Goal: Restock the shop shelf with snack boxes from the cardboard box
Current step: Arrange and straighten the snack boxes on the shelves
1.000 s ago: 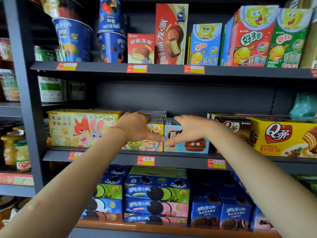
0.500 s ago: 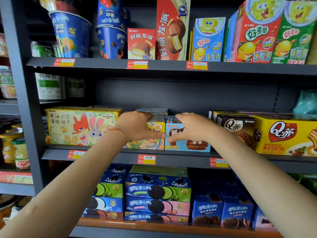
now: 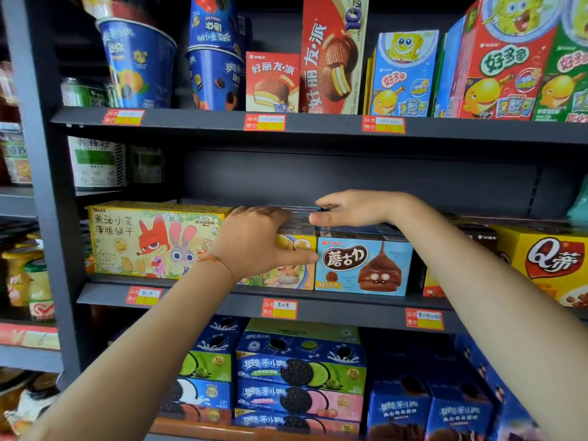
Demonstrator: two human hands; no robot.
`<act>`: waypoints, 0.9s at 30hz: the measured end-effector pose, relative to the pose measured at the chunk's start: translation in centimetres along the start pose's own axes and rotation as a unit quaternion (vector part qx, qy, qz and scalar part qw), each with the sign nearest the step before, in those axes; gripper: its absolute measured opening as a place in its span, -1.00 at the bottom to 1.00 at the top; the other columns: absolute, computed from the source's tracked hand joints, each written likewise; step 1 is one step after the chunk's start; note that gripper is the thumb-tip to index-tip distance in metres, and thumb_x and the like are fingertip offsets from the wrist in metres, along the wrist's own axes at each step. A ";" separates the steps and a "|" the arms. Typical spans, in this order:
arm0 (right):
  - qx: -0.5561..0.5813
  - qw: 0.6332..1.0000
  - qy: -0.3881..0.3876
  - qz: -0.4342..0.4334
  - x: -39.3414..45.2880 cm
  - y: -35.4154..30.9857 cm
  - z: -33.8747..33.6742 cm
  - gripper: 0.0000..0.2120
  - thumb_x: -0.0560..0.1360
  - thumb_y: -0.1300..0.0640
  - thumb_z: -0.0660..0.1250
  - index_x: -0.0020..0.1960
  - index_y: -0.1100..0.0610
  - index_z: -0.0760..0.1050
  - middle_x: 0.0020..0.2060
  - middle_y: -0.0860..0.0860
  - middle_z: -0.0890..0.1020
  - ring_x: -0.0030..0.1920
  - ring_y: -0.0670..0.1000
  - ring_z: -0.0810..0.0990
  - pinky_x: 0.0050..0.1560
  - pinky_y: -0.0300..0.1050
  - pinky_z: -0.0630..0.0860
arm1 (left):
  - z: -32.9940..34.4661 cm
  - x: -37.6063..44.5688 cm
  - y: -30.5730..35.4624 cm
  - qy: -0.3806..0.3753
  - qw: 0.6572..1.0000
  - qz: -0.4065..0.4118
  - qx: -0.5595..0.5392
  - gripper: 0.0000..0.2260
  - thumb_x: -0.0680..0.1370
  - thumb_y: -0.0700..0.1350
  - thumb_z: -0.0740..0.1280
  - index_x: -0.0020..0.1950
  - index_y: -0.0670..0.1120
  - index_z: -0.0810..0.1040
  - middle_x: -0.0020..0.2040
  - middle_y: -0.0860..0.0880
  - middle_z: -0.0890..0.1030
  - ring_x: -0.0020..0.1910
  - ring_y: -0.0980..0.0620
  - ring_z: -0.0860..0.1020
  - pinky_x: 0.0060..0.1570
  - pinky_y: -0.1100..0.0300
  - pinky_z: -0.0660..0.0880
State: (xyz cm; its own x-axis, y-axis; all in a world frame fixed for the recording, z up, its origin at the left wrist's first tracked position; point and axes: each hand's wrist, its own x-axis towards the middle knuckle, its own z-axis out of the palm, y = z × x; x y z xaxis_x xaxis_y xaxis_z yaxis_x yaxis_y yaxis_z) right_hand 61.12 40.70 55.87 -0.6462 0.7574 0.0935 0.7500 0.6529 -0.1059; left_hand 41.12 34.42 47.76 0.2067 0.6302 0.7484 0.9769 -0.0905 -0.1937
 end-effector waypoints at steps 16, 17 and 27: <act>-0.018 0.994 -0.111 -0.015 3.0 -0.6 0.0 -0.13 0.23 -0.53 0.14 0.39 -0.05 0.39 0.25 -0.12 0.60 0.16 -0.09 0.62 0.29 -0.08 0.49 | 2.1 -2.4 -0.4 0.172 0.985 -0.002 0.032 -0.25 0.38 0.54 0.24 0.09 -0.11 0.65 -0.01 -0.06 0.69 -0.03 -0.09 0.63 0.25 -0.08 0.44; -0.014 0.993 -0.113 -0.017 3.1 -0.7 0.1 -0.13 0.23 -0.54 0.15 0.38 -0.05 0.40 0.22 -0.10 0.62 0.13 -0.10 0.63 0.27 -0.09 0.51 | 2.6 -2.7 -0.1 0.189 0.981 -0.003 0.031 -0.30 0.41 0.49 0.28 0.10 -0.12 0.65 -0.01 -0.06 0.68 -0.02 -0.10 0.61 0.28 -0.12 0.42; -0.041 0.995 -0.094 -0.013 3.0 -1.0 0.4 -0.04 0.25 -0.48 0.06 0.51 0.04 0.29 0.41 0.00 0.47 0.33 -0.01 0.49 0.32 -0.15 0.40 | 4.3 -3.4 1.1 0.205 0.978 -0.029 -0.012 -0.40 0.50 0.43 0.23 0.12 -0.08 0.63 0.04 -0.04 0.62 0.03 -0.11 0.55 0.21 -0.07 0.36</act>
State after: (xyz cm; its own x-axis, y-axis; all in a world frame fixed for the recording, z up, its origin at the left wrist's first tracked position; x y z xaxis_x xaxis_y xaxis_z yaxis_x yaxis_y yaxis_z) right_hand 58.34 42.31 55.91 -0.6748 0.7321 -0.0933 0.7367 0.6758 -0.0250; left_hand 41.24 35.54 42.29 0.1500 0.2722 0.9505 0.9877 -0.0840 -0.1318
